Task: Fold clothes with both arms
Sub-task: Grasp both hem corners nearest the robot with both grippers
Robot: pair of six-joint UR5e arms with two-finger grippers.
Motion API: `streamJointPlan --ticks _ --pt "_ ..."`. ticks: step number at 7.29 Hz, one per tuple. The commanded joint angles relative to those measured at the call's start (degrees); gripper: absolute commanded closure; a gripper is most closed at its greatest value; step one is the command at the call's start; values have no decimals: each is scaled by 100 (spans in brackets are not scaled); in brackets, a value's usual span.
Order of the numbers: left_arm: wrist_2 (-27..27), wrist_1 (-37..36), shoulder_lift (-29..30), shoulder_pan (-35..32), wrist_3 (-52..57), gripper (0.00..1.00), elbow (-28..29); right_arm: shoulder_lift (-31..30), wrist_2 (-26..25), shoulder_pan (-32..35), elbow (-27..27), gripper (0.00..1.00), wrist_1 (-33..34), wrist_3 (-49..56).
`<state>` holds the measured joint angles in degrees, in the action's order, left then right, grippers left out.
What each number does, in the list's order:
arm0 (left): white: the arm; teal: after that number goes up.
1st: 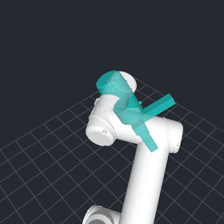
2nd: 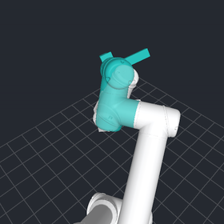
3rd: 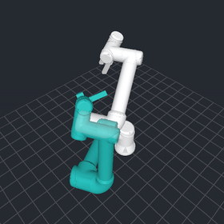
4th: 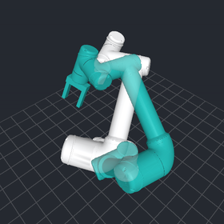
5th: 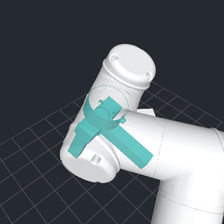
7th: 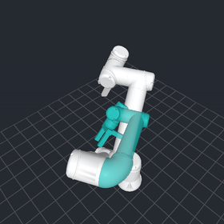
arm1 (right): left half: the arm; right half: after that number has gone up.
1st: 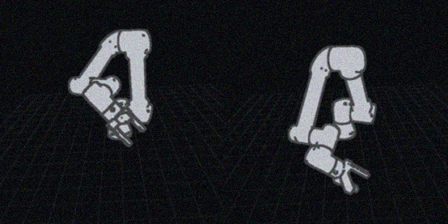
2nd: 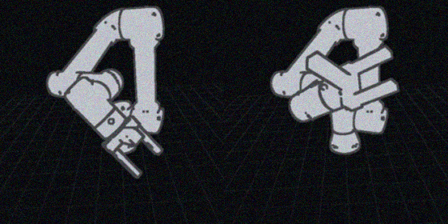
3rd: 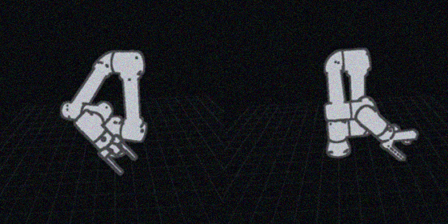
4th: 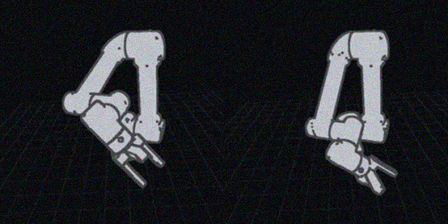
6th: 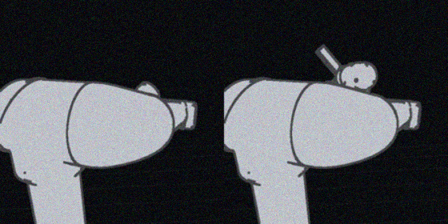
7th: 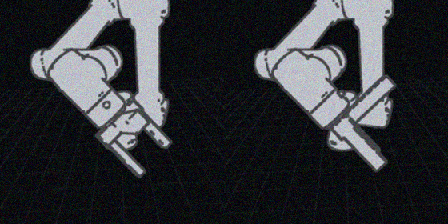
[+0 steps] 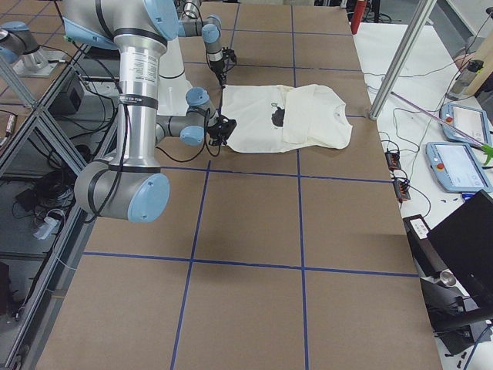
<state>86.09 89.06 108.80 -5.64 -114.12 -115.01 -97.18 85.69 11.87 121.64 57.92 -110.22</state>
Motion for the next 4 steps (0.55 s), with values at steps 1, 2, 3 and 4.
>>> streamJointPlan --ticks 1,2,3,4 --pt "4 -3 0 -25 4 100 -13 -3 0 0 36 100 0 0" --pt "39 -38 0 -77 4 100 -222 -3 0 0 79 100 0 0" --pt "48 -108 -52 -87 4 100 -772 -72 0 -9 297 100 0 0" --pt "39 -170 -131 -69 -14 100 -1056 -343 44 -183 665 100 0 0"
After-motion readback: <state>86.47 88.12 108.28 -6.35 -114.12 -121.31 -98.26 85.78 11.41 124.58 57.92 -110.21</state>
